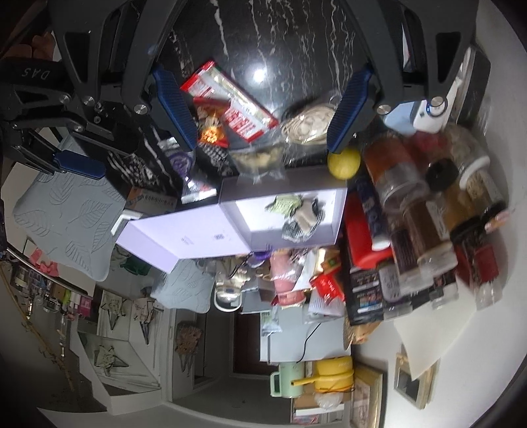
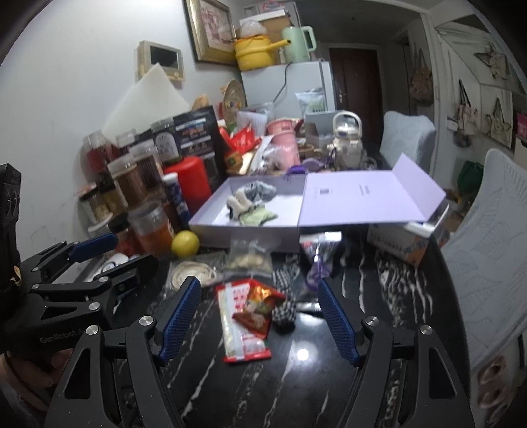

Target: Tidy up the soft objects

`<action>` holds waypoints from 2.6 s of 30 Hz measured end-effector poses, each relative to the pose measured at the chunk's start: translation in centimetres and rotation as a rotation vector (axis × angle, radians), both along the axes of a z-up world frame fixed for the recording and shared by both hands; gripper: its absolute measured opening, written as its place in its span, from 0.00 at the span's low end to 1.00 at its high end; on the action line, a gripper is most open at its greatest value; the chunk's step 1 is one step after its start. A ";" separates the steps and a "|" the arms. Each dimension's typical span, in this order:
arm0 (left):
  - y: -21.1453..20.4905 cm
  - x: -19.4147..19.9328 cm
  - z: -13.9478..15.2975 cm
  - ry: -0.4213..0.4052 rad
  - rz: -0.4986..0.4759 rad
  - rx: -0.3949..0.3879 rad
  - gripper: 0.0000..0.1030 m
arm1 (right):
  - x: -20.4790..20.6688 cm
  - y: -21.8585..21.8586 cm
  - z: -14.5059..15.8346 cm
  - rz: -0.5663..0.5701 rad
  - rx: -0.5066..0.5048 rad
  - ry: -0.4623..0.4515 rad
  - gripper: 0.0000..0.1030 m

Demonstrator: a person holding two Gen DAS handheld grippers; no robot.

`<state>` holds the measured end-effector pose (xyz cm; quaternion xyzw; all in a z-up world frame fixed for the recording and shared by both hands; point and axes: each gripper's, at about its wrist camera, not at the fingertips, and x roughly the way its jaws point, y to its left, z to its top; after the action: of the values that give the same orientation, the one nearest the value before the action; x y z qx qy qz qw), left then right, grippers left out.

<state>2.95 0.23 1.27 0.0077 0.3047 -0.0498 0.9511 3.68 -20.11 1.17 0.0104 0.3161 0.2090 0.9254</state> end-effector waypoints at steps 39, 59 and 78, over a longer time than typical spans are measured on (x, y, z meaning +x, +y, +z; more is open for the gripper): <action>6.5 9.7 -9.1 0.277 0.137 -0.183 0.79 | 10.1 5.2 -11.0 0.108 -0.067 0.302 0.57; 5.4 14.1 -12.9 0.411 0.221 -0.081 1.00 | 10.3 4.4 -12.3 0.117 -0.086 0.351 0.33; 4.8 14.5 -13.1 0.370 0.178 -0.066 1.00 | 9.8 4.0 -12.4 0.110 -0.067 0.322 0.33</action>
<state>17.41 5.01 -11.81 -0.0598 0.4719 0.0241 0.8793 13.45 -16.16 -11.20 -0.0044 0.4669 0.2445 0.8498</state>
